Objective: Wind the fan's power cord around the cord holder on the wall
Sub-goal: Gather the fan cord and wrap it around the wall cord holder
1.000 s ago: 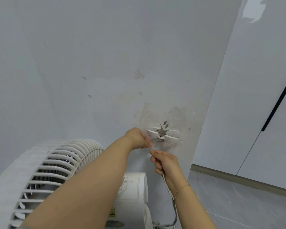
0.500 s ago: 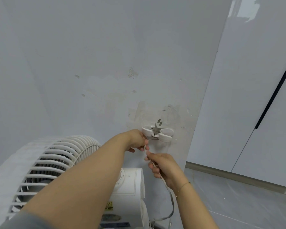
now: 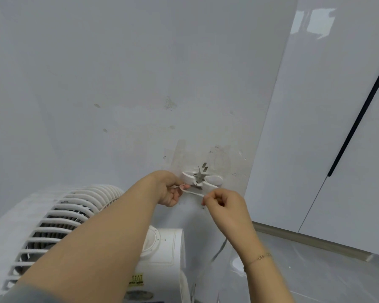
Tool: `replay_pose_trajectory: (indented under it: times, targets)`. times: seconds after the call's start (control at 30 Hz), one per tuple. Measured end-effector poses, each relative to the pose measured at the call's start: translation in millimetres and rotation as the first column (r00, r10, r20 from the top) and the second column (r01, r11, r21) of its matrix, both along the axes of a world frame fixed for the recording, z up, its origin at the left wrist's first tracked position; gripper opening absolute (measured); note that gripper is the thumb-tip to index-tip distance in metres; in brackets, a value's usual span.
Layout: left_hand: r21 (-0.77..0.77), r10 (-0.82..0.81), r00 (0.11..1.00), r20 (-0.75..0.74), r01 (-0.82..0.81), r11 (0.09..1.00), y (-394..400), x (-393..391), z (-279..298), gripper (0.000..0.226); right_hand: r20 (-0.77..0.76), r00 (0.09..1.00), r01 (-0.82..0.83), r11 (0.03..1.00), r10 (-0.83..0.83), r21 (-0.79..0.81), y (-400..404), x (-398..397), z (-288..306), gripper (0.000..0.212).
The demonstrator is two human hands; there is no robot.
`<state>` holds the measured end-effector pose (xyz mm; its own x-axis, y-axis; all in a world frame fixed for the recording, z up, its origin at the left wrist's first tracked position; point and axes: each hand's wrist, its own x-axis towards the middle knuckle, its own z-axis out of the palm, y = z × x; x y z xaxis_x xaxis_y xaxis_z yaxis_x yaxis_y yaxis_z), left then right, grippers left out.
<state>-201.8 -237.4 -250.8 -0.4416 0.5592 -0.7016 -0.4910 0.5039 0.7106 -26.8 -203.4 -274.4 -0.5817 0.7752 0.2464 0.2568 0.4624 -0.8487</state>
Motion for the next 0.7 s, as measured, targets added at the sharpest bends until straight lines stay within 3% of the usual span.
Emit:
replay_pose_trajectory:
  times: [0.17, 0.37, 0.53, 0.7]
  targets:
    - [0.034, 0.098, 0.995, 0.028, -0.099, 0.994, 4, 0, -1, 0.027, -0.096, 0.995, 0.001, 0.988, 0.014, 0.153, 1, -13, -1, 0.024]
    - [0.141, 0.210, 0.976, 0.063, -0.217, 0.966, 0, 1, 0, 0.024, -0.260, 0.962, 0.132, 0.977, -0.086, 0.165, -4, -27, 1, 0.016]
    - [0.180, 0.115, 0.992, 0.055, -0.123, 0.976, -11, 2, 4, 0.011, -0.351, 0.919, 0.230, 0.968, -0.181, 0.102, -4, -38, 9, 0.019]
    - [0.188, 0.033, 0.999, -0.001, -0.032, 0.982, -15, 3, 6, 0.027, -0.357, 0.921, 0.238, 0.950, -0.155, 0.203, -5, -47, 15, 0.022]
